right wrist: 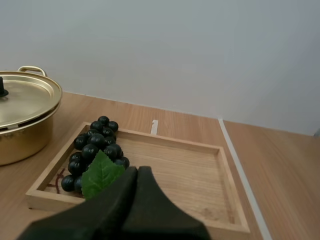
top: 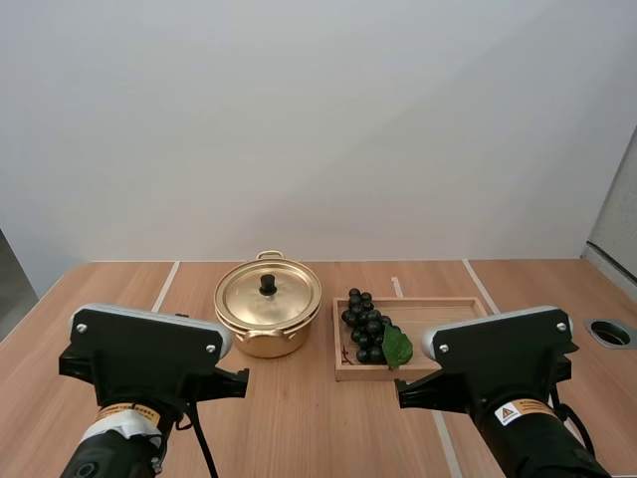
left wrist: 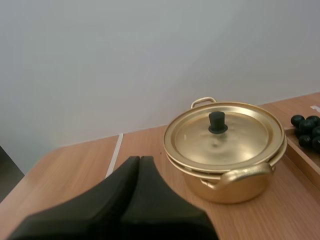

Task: Open the pot, put the pineapple inside, and close it

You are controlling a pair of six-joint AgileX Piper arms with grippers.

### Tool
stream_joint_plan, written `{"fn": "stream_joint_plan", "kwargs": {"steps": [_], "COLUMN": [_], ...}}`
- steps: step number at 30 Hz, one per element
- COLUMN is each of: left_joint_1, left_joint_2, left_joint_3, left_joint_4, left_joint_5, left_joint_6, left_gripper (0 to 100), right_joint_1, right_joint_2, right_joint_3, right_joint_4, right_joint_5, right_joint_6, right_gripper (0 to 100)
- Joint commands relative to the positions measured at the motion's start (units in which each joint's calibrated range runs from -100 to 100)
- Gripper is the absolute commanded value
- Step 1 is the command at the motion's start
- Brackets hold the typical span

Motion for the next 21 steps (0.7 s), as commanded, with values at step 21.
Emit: {"fn": "stream_joint_plan", "kwargs": {"steps": [21], "left_joint_1": [0.22], "left_joint_2": [-0.2], "left_joint_3": [0.1], "left_joint_4": [-1.4], "left_joint_5": [3.1], "left_joint_6": [-0.6], "left_gripper": [0], "right_joint_1": [-0.9], "right_joint_2": [-0.4], "right_joint_3": [0.0], "right_joint_4": [-14.9], "right_joint_5": [2.5], "right_joint_6": [14.7], "right_gripper": [0]}}
